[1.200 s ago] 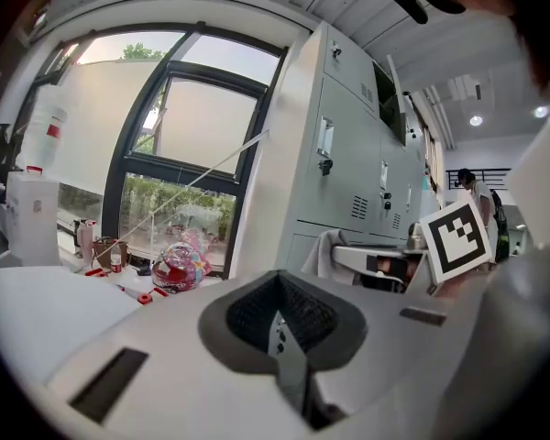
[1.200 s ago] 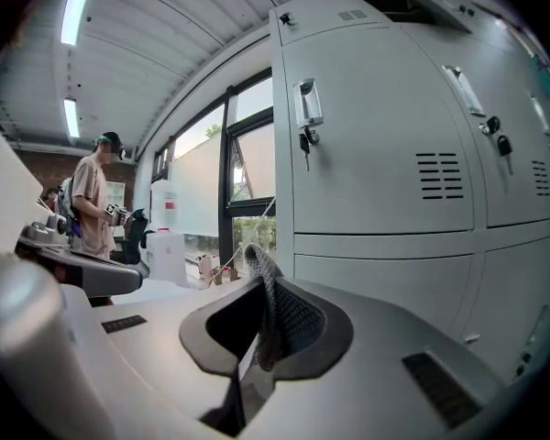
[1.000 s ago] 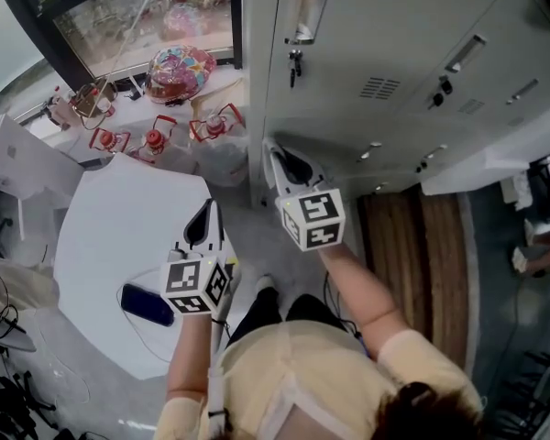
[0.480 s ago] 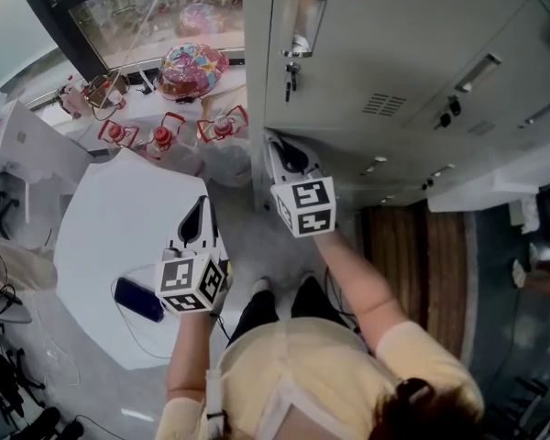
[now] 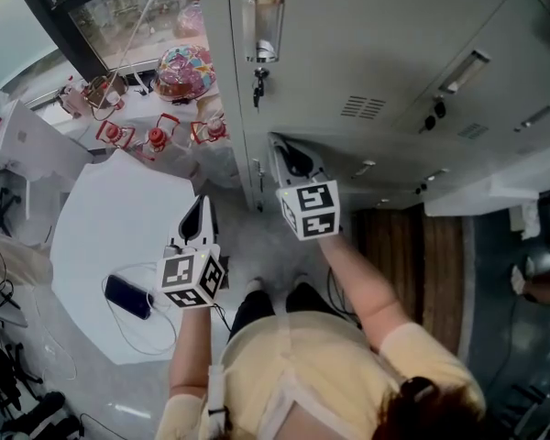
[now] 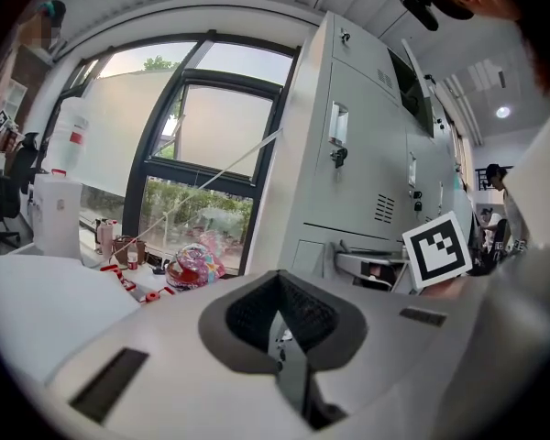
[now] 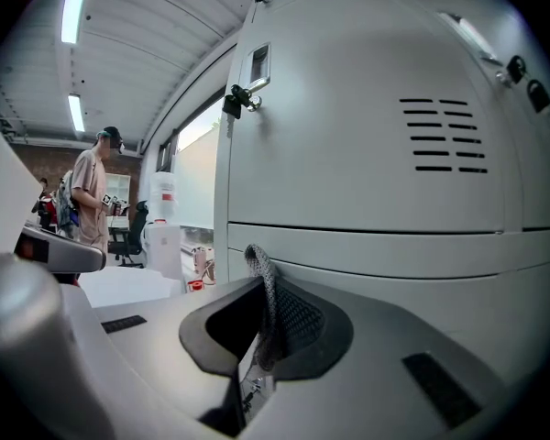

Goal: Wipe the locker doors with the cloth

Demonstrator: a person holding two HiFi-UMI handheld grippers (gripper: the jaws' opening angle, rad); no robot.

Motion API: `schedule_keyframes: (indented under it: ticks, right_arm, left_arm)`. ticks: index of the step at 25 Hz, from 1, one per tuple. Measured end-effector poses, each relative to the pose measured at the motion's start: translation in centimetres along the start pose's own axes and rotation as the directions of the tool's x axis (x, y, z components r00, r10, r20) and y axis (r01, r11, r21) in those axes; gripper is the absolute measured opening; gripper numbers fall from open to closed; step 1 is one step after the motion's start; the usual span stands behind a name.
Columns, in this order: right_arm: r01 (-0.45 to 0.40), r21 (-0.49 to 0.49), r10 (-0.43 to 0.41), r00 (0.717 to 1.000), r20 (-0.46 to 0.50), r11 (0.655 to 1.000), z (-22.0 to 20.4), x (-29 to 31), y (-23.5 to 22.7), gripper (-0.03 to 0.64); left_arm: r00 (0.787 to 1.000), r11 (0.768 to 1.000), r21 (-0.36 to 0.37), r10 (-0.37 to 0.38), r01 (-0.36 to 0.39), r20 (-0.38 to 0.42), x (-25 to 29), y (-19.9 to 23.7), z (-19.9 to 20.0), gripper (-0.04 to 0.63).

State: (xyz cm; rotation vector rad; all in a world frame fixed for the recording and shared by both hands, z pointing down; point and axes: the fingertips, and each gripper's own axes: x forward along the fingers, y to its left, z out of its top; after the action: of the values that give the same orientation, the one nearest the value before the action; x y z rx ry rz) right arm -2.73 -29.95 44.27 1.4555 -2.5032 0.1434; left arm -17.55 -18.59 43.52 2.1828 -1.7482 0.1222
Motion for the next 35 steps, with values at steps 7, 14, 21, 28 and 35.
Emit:
schedule_keyframes:
  ticks: [7,14,21,28,35]
  right_arm:
    - [0.025,0.001,-0.025,1.000,-0.001,1.000,-0.7,-1.4,-3.2,0.020]
    - [0.053,0.003,-0.053,0.999,-0.002,0.999,-1.1,-2.8,-6.0,0.020]
    - [0.098,0.012,-0.098,0.995,-0.016,0.995,-2.1,-4.2,-9.1,0.020]
    - [0.148,0.014,-0.147,0.988,-0.037,0.989,-3.1,-5.7,-12.2,0.020]
    - [0.188,0.019,-0.187,0.981,-0.040,0.982,-3.7,-6.6,-14.4,0.020]
  left_arm:
    - [0.999,0.999,0.015,-0.033,0.033,-0.001,1.9,-3.0,0.1,0.002]
    - [0.998,0.998,0.032,-0.060,0.060,-0.007,3.3,-5.2,0.3,0.002]
    - [0.995,0.995,0.040,-0.093,0.093,-0.021,4.8,-7.3,0.0,0.002]
    - [0.992,0.991,0.049,-0.122,0.124,-0.037,6.1,-9.2,-0.4,0.002]
    - [0.990,0.989,0.051,-0.135,0.137,-0.042,6.8,-10.0,-0.5,0.002]
